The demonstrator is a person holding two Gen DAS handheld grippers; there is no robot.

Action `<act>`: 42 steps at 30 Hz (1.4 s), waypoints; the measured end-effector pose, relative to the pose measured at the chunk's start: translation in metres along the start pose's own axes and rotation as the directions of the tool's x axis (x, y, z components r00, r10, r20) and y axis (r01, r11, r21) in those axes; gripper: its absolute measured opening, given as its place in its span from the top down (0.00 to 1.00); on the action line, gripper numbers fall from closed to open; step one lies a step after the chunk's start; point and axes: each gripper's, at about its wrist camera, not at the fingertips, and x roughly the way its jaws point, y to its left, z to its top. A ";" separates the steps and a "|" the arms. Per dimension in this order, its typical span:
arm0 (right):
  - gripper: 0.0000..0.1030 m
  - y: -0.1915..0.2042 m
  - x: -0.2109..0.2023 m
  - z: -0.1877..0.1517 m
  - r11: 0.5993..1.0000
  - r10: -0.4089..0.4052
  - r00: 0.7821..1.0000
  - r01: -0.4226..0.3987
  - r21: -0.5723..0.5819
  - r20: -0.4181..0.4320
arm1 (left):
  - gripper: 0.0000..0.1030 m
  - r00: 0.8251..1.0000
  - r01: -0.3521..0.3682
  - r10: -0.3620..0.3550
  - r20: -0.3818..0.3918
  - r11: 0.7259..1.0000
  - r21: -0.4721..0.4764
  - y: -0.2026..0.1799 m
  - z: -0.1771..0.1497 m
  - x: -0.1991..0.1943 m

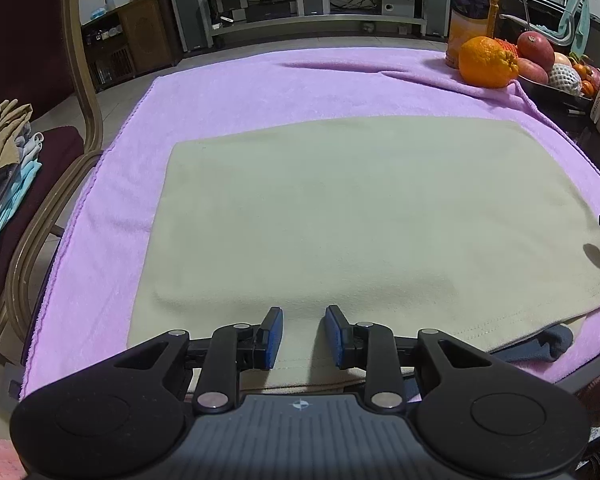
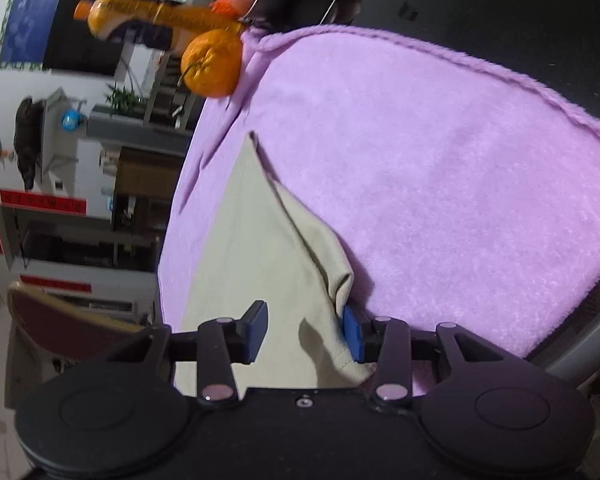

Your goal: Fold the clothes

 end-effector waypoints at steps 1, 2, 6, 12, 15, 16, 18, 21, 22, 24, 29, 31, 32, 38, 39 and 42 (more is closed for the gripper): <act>0.62 0.001 0.000 -0.001 1.000 0.005 1.000 -0.005 -0.002 0.000 | 0.72 1.000 0.000 0.000 0.000 1.000 -0.002 0.000 0.000 0.000; 0.62 0.002 0.000 -0.002 1.000 0.007 1.000 -0.007 -0.009 0.008 | 0.72 1.000 0.000 0.000 -0.001 1.000 -0.006 0.001 0.000 0.000; 0.63 0.011 -0.003 -0.006 0.995 -0.051 0.990 0.062 -0.083 0.129 | 0.72 1.000 -0.001 0.001 -0.005 1.000 -0.015 0.003 0.000 0.001; 0.76 0.026 0.002 -0.011 0.965 -0.120 0.970 0.163 -0.204 0.210 | 0.71 1.000 -0.008 0.008 -0.005 1.000 -0.008 0.003 -0.001 0.003; 0.92 0.033 0.002 -0.018 0.937 -0.165 0.961 0.223 -0.269 0.222 | 0.70 1.000 -0.010 0.010 -0.008 1.000 -0.016 0.005 -0.001 0.004; 0.93 0.036 0.001 -0.020 0.929 -0.171 0.957 0.235 -0.286 0.233 | 0.70 1.000 -0.010 0.010 -0.008 1.000 -0.016 0.005 -0.001 0.004; 0.93 0.047 -0.003 -0.027 0.904 -0.182 0.947 0.267 -0.333 0.265 | 0.73 1.000 -0.015 0.015 -0.004 1.000 -0.011 0.005 -0.002 0.003; 0.93 0.071 -0.005 -0.040 0.847 -0.213 0.924 0.337 -0.412 0.318 | 0.76 1.000 -0.028 0.028 -0.002 0.999 0.034 0.000 -0.004 0.003; 0.93 0.079 -0.005 -0.045 0.825 -0.226 0.916 0.361 -0.434 0.333 | 0.77 0.999 -0.034 0.034 -0.002 0.998 0.061 -0.002 -0.005 0.002; 0.93 0.095 -0.004 -0.053 0.782 -0.250 0.898 0.408 -0.470 0.363 | 0.78 1.000 -0.028 0.029 -0.003 0.994 0.109 -0.007 -0.006 -0.001; 0.94 0.141 0.000 -0.078 0.679 -0.259 0.869 0.474 -0.561 0.421 | 0.75 0.999 -0.030 0.033 -0.035 0.996 0.087 0.017 0.006 -0.024; 0.94 0.163 0.003 -0.092 0.635 -0.244 0.867 0.481 -0.604 0.434 | 0.73 0.998 -0.060 0.062 -0.027 0.996 0.068 0.038 0.012 -0.041; 0.94 0.175 0.005 -0.101 0.615 -0.225 0.873 0.472 -0.632 0.433 | 0.73 0.998 -0.062 0.063 -0.016 0.997 0.055 0.050 0.014 -0.049; 0.94 0.247 0.055 -0.166 0.510 -0.123 0.942 0.330 -0.794 0.312 | 0.73 0.992 -0.119 0.121 0.018 0.990 -0.078 0.133 0.014 -0.061; 0.94 0.255 0.070 -0.177 0.492 -0.125 0.951 0.306 -0.815 0.282 | 0.73 0.991 -0.132 0.134 0.014 0.984 -0.119 0.144 0.013 -0.059; 0.94 0.271 0.120 -0.213 0.417 -0.156 0.964 0.263 -0.870 0.216 | 0.74 0.992 -0.122 0.126 -0.001 0.959 -0.256 0.177 0.007 -0.054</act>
